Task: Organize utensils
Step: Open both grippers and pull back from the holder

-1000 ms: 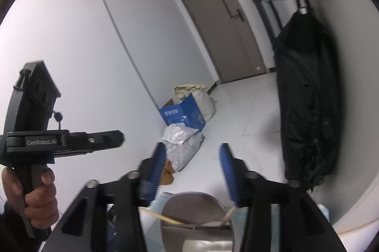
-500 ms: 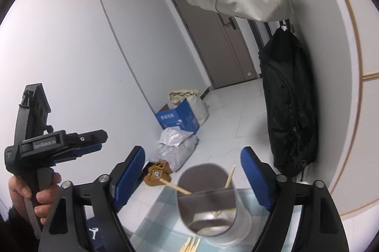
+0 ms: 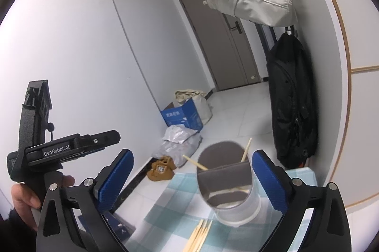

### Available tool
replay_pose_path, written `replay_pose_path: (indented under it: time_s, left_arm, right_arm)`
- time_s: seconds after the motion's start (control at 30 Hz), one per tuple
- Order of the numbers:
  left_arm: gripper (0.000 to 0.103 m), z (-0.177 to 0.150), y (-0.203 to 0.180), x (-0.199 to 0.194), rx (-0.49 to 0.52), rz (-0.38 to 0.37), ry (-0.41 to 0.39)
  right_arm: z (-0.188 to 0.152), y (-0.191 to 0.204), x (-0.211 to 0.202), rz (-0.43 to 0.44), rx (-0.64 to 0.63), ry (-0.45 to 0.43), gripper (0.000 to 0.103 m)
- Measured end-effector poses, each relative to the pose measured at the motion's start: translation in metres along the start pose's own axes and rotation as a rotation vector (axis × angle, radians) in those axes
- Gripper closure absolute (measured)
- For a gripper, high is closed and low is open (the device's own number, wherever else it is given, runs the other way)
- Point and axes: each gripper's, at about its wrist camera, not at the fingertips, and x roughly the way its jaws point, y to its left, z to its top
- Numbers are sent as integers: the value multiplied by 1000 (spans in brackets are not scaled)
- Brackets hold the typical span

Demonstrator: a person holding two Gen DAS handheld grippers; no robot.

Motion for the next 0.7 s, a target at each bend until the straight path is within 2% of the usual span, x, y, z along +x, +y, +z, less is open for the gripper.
replay_pose_path:
  time_s: [0.17, 0.3, 0.7]
  left_arm:
    - [25, -16, 2, -3, 26, 33, -18]
    - [16, -31, 6, 0, 42, 65, -26]
    - [16, -71, 28, 28, 30, 76, 3]
  right_arm:
    - [-15, 7, -1, -8, -10, 21, 1]
    - [-28, 11, 3, -7, -30, 35, 1]
    - [-76, 10, 28, -22, -46, 167, 2]
